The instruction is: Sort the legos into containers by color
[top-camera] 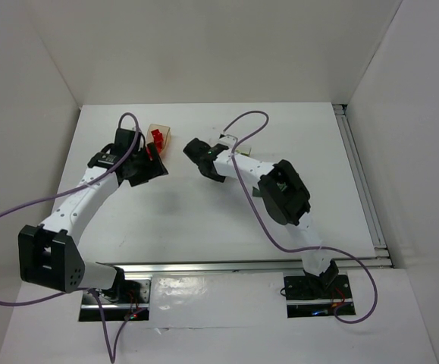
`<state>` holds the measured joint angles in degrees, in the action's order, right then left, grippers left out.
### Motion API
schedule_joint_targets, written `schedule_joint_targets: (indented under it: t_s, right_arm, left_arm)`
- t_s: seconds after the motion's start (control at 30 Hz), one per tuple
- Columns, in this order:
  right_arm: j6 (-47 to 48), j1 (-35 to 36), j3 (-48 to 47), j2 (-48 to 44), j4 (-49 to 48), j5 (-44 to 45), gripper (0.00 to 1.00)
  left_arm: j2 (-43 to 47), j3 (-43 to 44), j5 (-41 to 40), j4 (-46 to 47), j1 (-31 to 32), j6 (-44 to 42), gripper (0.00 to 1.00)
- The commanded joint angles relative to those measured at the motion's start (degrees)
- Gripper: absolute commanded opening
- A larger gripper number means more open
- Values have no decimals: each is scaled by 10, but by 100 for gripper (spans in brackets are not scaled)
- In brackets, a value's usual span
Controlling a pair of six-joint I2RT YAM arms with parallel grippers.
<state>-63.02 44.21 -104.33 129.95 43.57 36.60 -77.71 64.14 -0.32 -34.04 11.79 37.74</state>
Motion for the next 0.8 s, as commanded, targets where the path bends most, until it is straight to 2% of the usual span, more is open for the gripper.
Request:
schedule_joint_targets:
  t_s: [0.0,0.07,0.1,0.2,0.33,0.43,0.53,0.67,0.77]
  right_arm:
    - [48,-3,32,-72,-19,5,36]
    - [84,-3,88,-109,-72,-26,36]
    - [111,-3,113,-158,-100,-42,36]
    - [205,-3,220,-242,-192,-112,36]
    - [275,-3,327,-382,-248,-200,36]
    - [316,-3,380,-444,-277,-268,36]
    - [332,-3,409,-472,-292,-325,36]
    - [346,-3,419,-492,-300,-360,36]
    - [352,-3,419,-497,-300,-365,36]
  left_arm:
    - [-7,23,5,11,14,-6,78]
    - [-13,23,14,11,14,-13,79]
    - [-13,23,22,11,14,-13,81]
    - [-13,18,81,25,14,-43,88]
    - [-26,1,233,72,22,-64,97]
    - [-31,-22,303,131,45,-42,100]
    - [-31,-40,341,187,67,-36,100]
    - [-21,-45,356,209,89,-49,100]
    - [-16,-45,375,224,94,-69,94]
